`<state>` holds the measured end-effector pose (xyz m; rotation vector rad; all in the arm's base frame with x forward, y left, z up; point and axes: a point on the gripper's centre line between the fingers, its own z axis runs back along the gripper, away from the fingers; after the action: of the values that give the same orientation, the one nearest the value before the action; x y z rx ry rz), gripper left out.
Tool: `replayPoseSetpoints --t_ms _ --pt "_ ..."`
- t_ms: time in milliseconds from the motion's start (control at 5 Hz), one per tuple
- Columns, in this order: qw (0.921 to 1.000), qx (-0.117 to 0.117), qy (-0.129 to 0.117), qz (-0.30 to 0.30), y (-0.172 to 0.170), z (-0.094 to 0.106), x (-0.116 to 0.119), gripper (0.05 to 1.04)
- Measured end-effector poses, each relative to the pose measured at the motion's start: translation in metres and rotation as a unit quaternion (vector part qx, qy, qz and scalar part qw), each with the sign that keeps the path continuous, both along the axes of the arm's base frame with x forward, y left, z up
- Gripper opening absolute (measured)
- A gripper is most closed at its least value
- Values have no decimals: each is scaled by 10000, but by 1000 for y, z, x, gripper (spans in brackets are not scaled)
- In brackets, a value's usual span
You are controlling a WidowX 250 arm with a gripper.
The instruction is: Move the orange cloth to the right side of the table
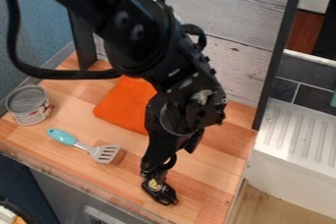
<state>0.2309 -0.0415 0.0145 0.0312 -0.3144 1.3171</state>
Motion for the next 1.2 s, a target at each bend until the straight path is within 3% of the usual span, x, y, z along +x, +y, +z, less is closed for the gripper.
replayPoseSetpoints --t_ms 200,400,800,1000,1200 --pt "9999 25 114 2 1 -5 -2 1001" --pt "9977 -62 155 659 33 -6 10 1001" --pt "9903 -182 160 1370 76 -9 34 1001" --pt "9823 -46 319 1846 97 -10 47 1001" --pt "9677 -419 506 2435 122 -21 63 1001"
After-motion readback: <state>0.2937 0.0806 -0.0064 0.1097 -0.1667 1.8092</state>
